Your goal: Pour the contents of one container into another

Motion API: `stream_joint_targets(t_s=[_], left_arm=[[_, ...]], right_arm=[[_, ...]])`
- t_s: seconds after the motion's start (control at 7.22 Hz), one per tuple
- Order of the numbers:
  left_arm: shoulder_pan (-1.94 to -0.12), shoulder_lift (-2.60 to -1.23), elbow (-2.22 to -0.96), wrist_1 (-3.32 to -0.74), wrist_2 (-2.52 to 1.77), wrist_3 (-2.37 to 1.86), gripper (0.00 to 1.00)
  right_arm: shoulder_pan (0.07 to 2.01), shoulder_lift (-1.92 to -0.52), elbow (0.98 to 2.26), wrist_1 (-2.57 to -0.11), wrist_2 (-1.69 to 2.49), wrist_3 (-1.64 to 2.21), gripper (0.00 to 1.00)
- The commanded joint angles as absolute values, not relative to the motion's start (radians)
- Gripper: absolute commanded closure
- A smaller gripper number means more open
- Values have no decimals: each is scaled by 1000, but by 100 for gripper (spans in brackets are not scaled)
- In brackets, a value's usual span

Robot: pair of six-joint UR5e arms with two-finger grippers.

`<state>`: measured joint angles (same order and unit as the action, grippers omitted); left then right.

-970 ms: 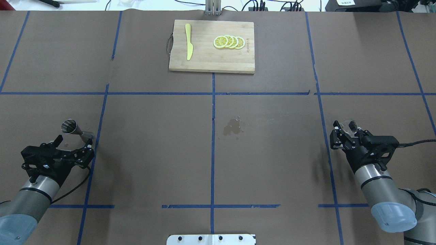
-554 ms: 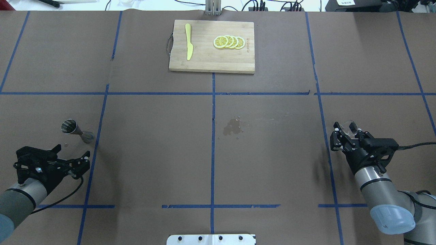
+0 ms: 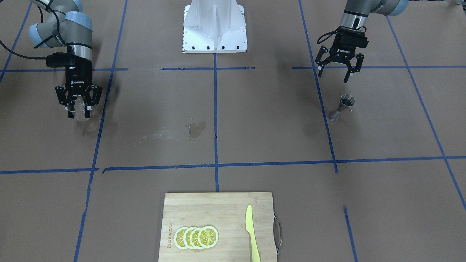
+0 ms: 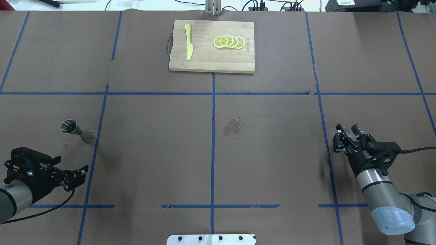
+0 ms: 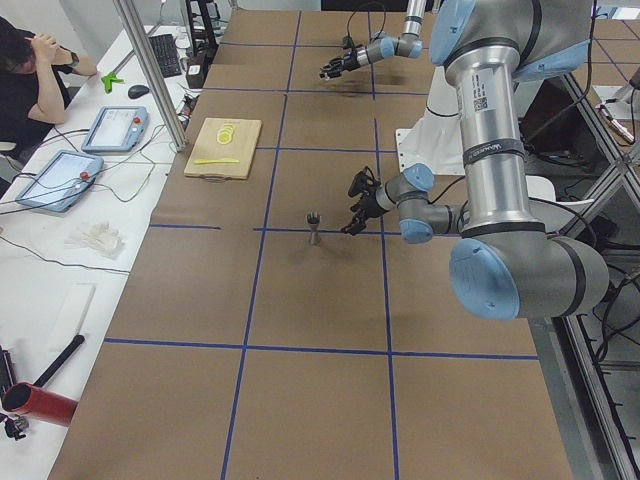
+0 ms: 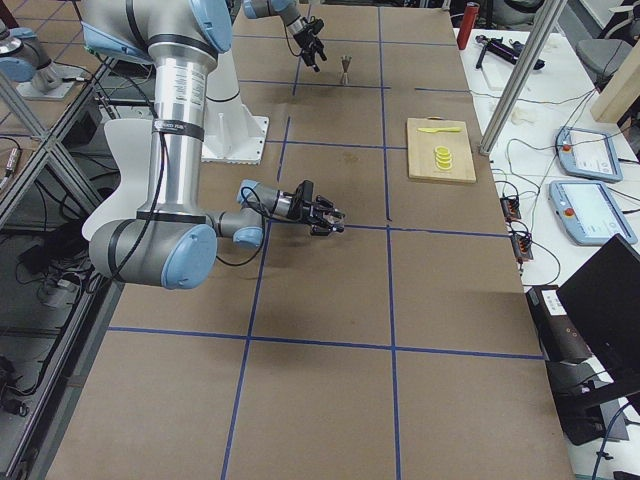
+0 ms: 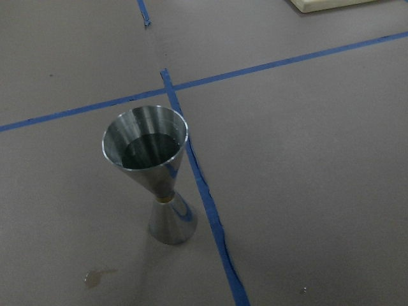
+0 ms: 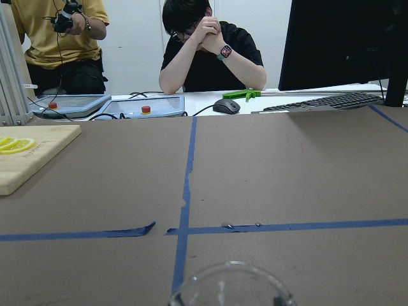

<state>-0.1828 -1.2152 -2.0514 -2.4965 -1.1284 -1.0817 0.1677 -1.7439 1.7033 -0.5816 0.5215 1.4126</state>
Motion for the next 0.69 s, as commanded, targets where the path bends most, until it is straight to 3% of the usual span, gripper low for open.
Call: stream_joint_targets(t_s=[0.0,0.42,0.55], left_arm=[[-204,-1195,-2107,-2491,-1228,-1048,0],[-216,-1189,-2131,-2491,-1269,-1043,0],[-218,-1189,-2131,-2491,-1269,-1043,0]], right_arm=[[144,-1736,1695,-574,515,1414,100],[115,-1735,1675,-575,514,1401,100],[112,-1735,1668,-575,514,1401,92]])
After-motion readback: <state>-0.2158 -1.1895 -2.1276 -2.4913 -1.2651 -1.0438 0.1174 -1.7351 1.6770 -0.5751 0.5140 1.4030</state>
